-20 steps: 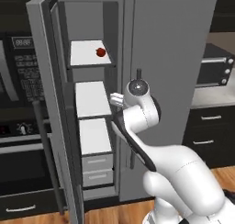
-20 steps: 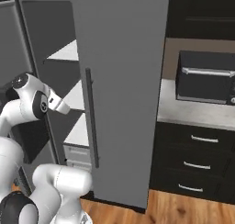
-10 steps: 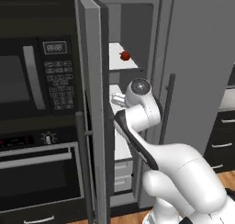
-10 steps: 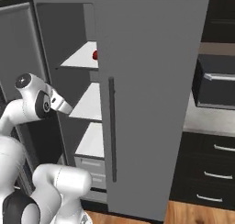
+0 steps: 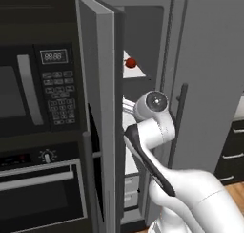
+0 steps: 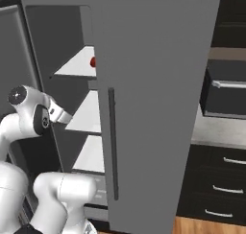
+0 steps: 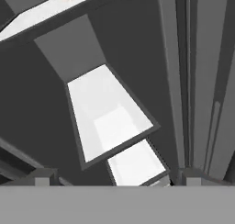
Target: Take the lime, peach, and bell pepper from the freezer and place them in the bowl on the counter.
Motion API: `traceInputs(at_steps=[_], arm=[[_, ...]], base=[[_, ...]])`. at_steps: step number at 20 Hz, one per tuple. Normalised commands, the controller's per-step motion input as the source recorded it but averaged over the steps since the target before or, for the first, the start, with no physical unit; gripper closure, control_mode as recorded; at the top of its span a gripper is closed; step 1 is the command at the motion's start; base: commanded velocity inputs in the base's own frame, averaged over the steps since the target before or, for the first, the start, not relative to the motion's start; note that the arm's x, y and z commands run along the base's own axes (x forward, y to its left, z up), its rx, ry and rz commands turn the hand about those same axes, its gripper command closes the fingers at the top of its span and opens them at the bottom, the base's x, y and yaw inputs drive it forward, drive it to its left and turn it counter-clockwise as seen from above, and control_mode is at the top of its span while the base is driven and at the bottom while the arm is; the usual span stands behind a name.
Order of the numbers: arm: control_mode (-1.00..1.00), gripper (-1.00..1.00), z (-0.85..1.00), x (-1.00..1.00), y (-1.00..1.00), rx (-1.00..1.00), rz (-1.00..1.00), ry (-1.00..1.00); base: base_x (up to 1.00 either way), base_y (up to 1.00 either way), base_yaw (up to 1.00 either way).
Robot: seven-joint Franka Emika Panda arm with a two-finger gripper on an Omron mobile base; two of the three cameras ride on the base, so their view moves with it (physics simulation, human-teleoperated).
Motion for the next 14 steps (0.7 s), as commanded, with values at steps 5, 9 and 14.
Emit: traceInputs(at_steps=[5, 9, 14], arm=[[1.00, -1.00, 0.00, 0.00, 0.00, 0.00, 0.00, 0.00], [-1.00, -1.00, 0.72, -0.47, 0.01, 0.00, 0.00, -0.14], [-1.00, -1.00, 1.00, -0.26, 0.00, 0.00, -0.01, -0.09]], base=[[0.12, -0.17, -0.05], [-0.21, 0.00, 0.00], [0.00, 0.00, 0.00]])
